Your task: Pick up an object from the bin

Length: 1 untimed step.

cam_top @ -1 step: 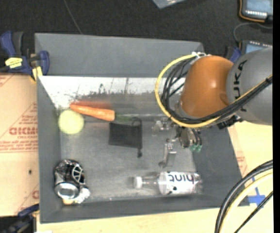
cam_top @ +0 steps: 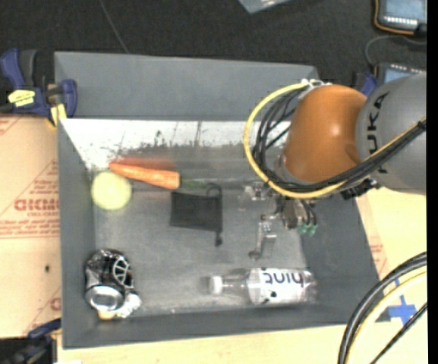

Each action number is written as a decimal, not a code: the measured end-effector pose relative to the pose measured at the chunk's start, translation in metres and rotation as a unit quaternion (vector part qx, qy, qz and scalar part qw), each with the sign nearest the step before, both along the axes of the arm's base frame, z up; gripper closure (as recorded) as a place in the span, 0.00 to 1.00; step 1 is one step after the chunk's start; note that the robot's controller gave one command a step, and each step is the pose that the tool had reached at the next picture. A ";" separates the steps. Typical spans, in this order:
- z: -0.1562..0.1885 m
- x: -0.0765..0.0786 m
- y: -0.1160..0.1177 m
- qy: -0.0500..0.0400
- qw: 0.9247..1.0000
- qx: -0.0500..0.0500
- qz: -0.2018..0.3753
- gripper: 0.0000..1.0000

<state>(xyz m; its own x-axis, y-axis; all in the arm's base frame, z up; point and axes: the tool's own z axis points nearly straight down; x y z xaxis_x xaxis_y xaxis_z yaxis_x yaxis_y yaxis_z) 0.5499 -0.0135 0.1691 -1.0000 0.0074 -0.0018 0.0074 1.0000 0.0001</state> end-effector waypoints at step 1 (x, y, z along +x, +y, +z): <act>-0.012 0.023 0.034 -0.001 1.000 -0.001 0.006 0.00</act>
Offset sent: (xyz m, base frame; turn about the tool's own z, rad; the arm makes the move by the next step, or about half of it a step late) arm 0.0728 0.0268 -0.0541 -0.1184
